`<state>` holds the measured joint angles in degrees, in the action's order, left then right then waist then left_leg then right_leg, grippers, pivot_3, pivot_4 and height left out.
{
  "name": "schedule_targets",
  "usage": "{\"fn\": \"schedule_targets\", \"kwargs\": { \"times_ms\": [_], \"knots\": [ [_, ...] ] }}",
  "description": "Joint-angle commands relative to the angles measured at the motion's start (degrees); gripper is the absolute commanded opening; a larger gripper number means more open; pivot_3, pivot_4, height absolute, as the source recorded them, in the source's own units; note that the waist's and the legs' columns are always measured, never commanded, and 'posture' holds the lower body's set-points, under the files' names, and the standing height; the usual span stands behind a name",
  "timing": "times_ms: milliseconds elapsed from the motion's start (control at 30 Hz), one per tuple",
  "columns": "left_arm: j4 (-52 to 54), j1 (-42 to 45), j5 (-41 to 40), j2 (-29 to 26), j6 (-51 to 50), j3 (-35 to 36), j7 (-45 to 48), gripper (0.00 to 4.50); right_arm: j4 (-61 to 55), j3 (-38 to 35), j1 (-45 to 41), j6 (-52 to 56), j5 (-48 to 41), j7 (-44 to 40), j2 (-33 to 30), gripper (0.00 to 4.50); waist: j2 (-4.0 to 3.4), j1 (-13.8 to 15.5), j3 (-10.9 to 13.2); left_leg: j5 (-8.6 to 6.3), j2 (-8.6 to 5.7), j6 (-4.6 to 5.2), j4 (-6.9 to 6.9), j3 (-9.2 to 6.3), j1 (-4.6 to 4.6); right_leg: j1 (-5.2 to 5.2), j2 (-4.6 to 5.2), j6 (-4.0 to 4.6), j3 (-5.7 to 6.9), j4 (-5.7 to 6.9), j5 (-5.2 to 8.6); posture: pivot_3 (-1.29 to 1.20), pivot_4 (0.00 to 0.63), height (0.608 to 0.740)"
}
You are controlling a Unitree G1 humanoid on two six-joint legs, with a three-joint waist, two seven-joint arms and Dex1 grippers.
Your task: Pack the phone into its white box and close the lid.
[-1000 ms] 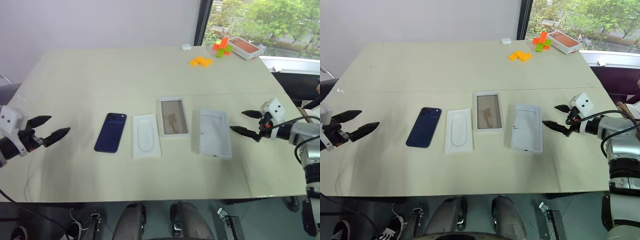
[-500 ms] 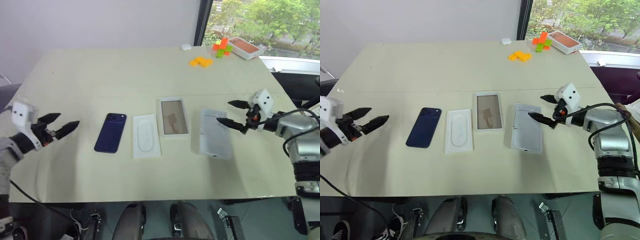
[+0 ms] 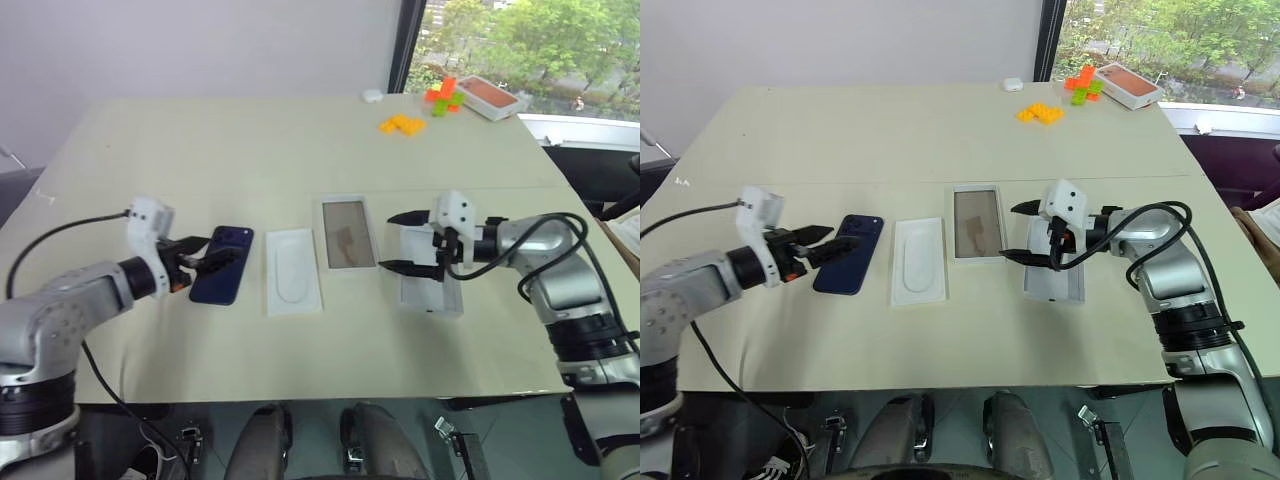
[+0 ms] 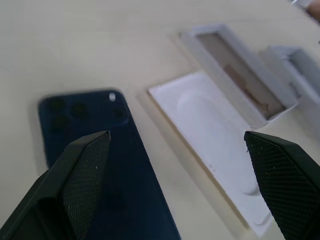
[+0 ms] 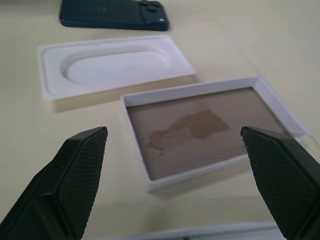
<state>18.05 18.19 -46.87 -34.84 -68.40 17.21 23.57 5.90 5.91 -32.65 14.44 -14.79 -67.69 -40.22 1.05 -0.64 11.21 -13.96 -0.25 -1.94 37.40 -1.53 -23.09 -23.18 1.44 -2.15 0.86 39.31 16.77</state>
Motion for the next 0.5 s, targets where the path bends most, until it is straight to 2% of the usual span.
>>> {"fn": "schedule_targets", "kwargs": {
  "times_ms": [33,167,300,500],
  "knots": [
    [1.55,1.6,0.59,3.52,-1.76,-1.67,-5.09,4.5,-0.77,-0.44,-1.18,-0.82,-0.24,-0.05,0.48,4.47,0.04,0.03,-0.01,0.0,0.0,0.0,0.01,0.0,-0.01,0.01,0.0,-0.01,0.0,0.0,0.0,0.0,0.15,0.74],
    [1.63,2.4,0.27,9.83,-3.27,-1.71,-10.41,4.5,-1.0,-0.67,-0.65,-0.77,-0.31,0.1,0.54,4.47,0.04,0.06,-0.01,0.0,0.0,0.0,0.03,0.0,-0.02,0.0,0.0,-0.03,0.0,-0.01,-0.02,0.0,0.15,0.74],
    [1.92,1.49,1.35,11.78,-5.4,-3.43,-13.09,4.5,-0.94,-0.71,-0.33,-1.01,-0.12,0.45,0.6,4.47,0.04,-0.13,-0.02,0.0,0.0,0.0,0.02,0.01,0.02,0.01,-0.01,-0.04,-0.02,0.02,-0.02,0.0,0.15,0.74],
    [-1.39,3.51,-0.75,15.6,-8.23,-0.42,-14.89,4.5,0.37,-0.57,-0.79,-1.93,0.37,1.11,1.07,4.47,0.04,-0.05,-0.02,0.0,-0.01,-0.01,0.05,0.01,0.08,0.06,-0.03,-0.04,-0.02,0.06,-0.02,0.0,0.15,0.74]
  ]
}}
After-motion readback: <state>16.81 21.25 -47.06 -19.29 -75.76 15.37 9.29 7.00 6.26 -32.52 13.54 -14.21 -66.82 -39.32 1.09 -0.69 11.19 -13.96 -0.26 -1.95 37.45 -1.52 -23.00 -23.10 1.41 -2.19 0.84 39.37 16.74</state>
